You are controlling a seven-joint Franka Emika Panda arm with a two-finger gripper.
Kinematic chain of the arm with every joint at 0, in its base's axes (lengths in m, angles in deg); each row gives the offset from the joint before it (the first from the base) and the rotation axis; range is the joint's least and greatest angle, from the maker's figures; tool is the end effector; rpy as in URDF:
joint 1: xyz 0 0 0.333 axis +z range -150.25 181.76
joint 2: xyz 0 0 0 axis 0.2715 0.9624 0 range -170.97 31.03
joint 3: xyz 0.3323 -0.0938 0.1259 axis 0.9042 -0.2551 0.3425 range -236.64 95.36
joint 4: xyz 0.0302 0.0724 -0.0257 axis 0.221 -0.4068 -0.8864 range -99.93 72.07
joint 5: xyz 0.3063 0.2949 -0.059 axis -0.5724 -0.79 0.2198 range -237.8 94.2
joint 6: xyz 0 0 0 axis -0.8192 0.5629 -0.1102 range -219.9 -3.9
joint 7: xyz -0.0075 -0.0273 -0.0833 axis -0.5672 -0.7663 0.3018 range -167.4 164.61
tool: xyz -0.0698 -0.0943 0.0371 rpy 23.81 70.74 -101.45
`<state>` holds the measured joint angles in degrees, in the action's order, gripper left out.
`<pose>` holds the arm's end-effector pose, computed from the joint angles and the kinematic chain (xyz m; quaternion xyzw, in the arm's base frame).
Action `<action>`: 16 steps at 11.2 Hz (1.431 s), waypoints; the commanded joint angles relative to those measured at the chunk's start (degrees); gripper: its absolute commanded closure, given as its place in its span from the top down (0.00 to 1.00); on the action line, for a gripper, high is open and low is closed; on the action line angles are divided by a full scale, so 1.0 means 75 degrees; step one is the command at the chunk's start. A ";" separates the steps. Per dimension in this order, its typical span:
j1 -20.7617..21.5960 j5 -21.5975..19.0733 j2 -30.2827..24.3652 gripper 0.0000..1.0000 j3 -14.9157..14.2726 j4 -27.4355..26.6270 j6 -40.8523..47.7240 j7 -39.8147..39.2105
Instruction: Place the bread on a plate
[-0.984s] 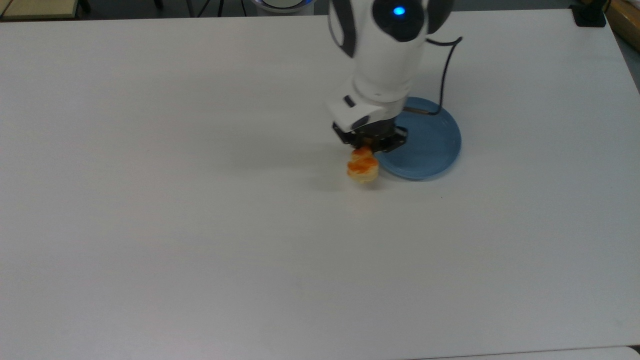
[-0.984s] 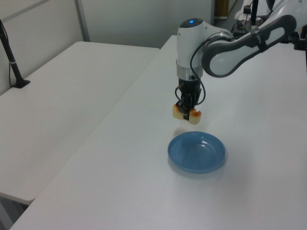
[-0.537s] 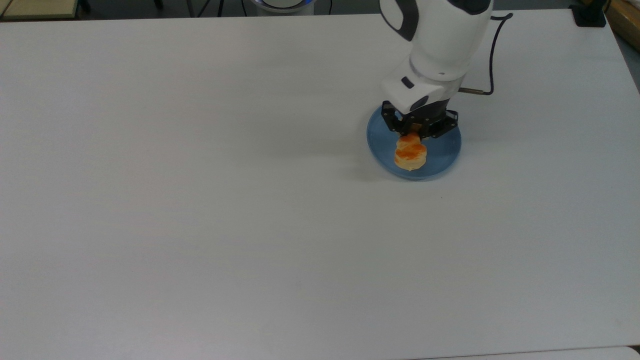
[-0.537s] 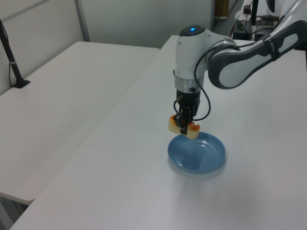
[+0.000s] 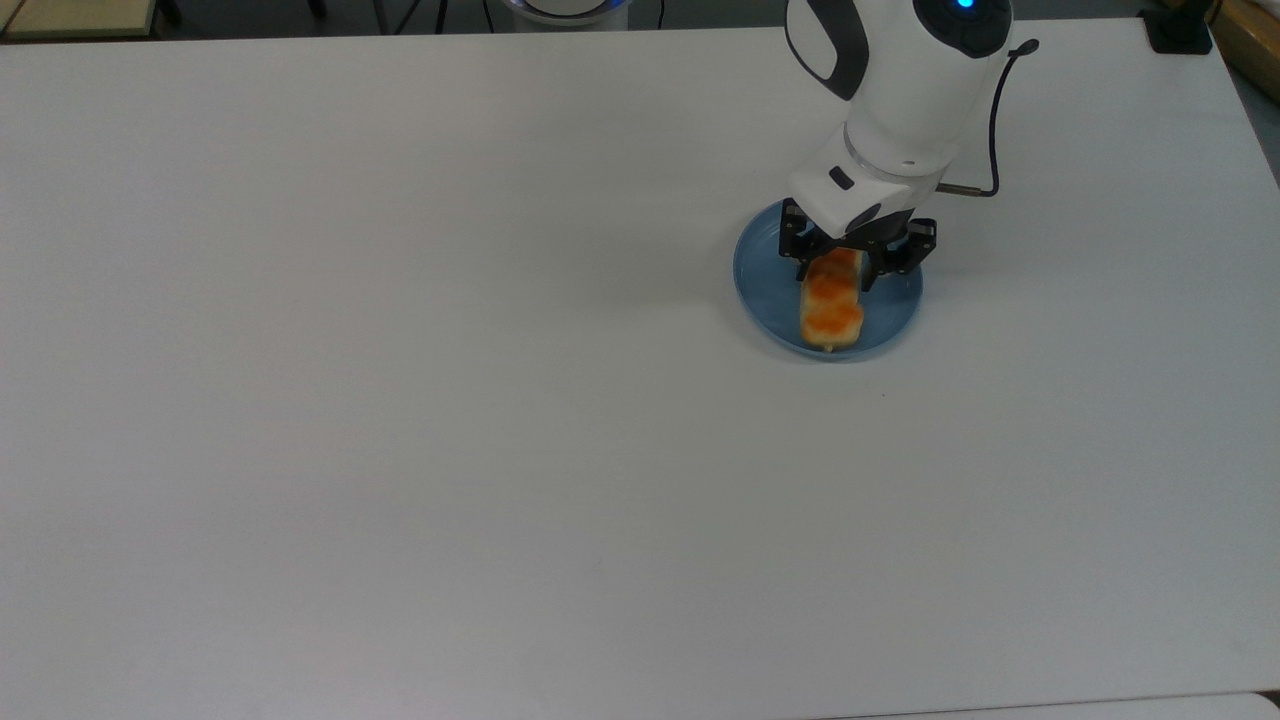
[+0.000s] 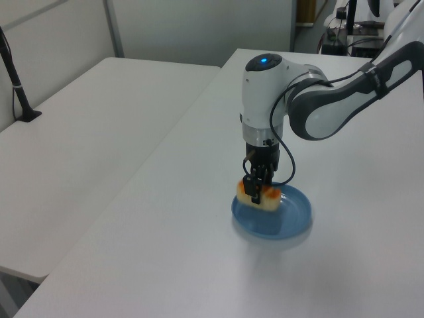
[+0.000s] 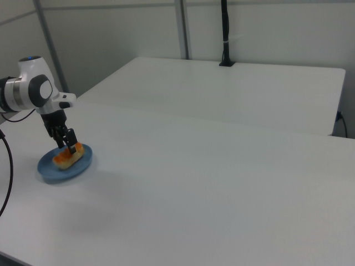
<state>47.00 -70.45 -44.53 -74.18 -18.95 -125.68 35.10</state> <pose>0.6411 0.3408 0.3651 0.9974 -0.0676 0.0151 0.0182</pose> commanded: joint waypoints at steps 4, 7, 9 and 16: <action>-0.0238 0.0125 -0.0600 1.00 0.0107 -0.0022 0.1043 0.0080; -0.1792 0.0510 -0.1537 1.00 0.1241 0.0002 0.1945 -0.0397; -0.3234 0.0512 -0.2135 1.00 0.1934 0.0060 0.2613 -0.1450; -0.4447 0.0406 -0.2771 1.00 0.0556 0.0505 0.3459 -0.4605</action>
<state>12.84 -66.91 -64.83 -66.05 -16.87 -102.26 6.09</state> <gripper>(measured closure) 0.000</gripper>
